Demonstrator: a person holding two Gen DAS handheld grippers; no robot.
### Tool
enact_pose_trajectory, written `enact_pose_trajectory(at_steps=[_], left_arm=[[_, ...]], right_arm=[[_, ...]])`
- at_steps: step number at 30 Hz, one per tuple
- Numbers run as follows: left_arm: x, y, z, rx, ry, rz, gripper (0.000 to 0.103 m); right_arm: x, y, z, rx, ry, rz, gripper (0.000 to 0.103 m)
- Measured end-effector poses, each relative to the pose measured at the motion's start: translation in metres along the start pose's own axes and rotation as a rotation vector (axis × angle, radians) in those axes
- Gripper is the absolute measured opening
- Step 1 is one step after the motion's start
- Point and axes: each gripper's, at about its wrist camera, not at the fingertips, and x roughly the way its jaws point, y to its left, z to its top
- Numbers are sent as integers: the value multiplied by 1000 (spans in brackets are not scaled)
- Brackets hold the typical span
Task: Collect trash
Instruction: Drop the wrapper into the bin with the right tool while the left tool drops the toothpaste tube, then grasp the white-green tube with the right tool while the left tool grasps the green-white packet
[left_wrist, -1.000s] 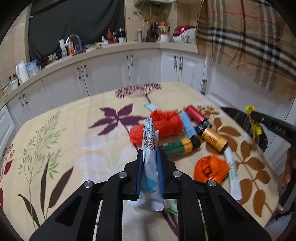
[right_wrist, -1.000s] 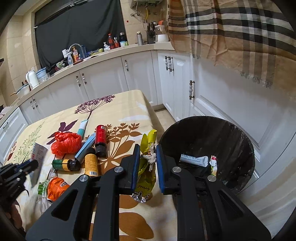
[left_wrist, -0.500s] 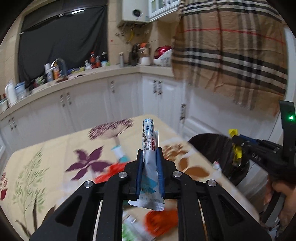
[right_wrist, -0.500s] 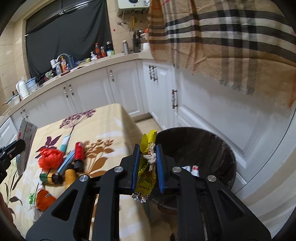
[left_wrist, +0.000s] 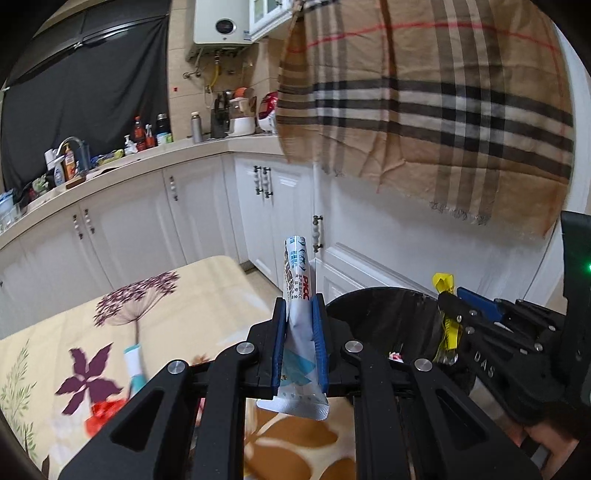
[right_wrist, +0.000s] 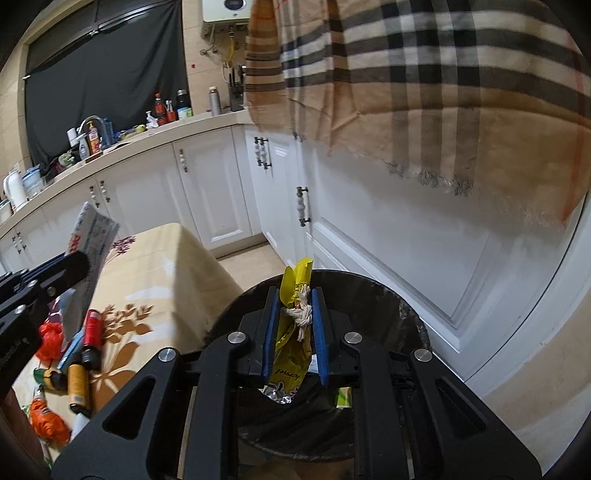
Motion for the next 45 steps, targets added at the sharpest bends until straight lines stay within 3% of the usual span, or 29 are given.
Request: enact_pose_trajectory(at_steps=[8,10,15,19,25,32,34,45], left_arm=[[42,-21,10,12,38,4,18],[52,-25,11,20,52,14,27],[59,-28,9,20,62,19,39],[52,-25,8,12,55,28,51],[26,-11,-1,-8,45,45,61],[-22,32,-27,-44,55,124,68],[-36,47,-34,-63,54,147,68],[-120,136,-101,-173,111,358,72]], right_arm=[[25,-18,4,14,8,-40,19],[31,-22,3,21,11,-54,31],[38,-28,2,36,11,-78,48],[35,-28,2,37,12,-80,53],[16,-14,-4,16,12,-59,80],[-15,20,-14,-26,21,-19,82],[-26,34,-18,-50,15,-1,88],[-64,112,-49,-150,57,141,89]])
